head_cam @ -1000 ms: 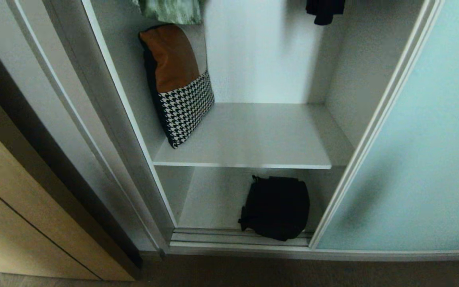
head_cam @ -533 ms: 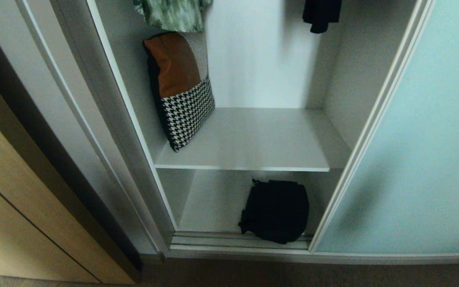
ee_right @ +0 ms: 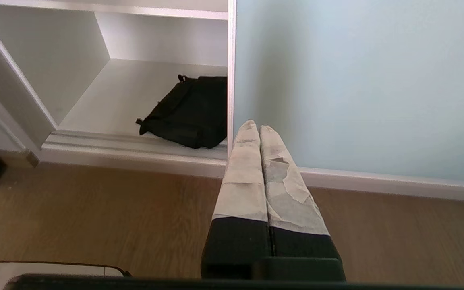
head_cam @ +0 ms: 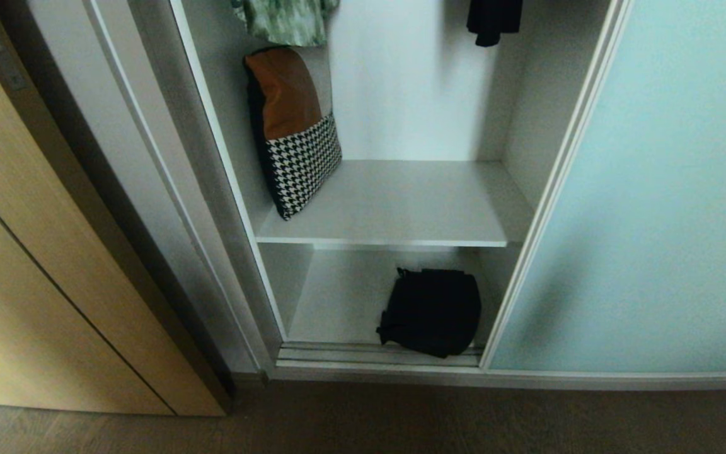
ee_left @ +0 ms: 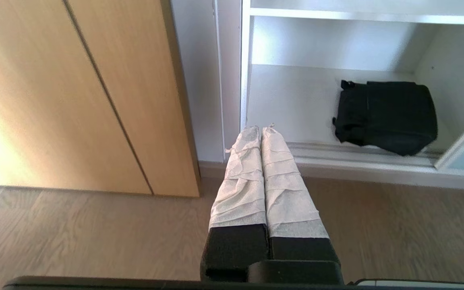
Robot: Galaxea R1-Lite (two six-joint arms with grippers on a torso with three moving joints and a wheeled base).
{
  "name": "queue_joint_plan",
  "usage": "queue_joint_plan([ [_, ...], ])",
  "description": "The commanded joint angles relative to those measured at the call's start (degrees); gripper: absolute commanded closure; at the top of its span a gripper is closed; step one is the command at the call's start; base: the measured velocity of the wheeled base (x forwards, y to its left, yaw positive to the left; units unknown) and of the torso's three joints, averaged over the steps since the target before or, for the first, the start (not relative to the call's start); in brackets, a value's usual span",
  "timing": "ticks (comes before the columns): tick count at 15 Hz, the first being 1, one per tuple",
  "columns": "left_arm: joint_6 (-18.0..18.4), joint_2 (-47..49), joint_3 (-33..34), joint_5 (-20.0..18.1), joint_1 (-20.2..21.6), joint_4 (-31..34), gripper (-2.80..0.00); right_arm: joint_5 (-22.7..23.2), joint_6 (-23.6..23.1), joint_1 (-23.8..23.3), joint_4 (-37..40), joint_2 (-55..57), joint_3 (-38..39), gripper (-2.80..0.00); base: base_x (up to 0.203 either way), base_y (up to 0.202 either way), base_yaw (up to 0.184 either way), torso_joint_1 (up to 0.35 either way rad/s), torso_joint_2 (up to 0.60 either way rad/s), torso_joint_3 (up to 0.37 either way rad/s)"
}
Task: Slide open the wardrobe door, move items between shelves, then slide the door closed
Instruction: Close the door
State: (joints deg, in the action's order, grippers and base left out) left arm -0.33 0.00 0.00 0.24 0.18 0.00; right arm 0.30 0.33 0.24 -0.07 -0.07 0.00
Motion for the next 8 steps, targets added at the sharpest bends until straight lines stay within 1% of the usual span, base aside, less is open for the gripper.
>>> queue_joint_plan([
  [1,0.1,0.1,0.0,0.0,0.0,0.0,0.00,0.1,0.0,0.0,0.0,0.1,0.0,0.00,-0.141,0.000,-0.007,-0.002,0.00,0.002],
  [8,0.1,0.1,0.0,0.0,0.0,0.0,0.00,0.1,0.0,0.0,0.0,0.1,0.1,0.00,0.000,0.000,0.000,0.000,0.00,0.000],
])
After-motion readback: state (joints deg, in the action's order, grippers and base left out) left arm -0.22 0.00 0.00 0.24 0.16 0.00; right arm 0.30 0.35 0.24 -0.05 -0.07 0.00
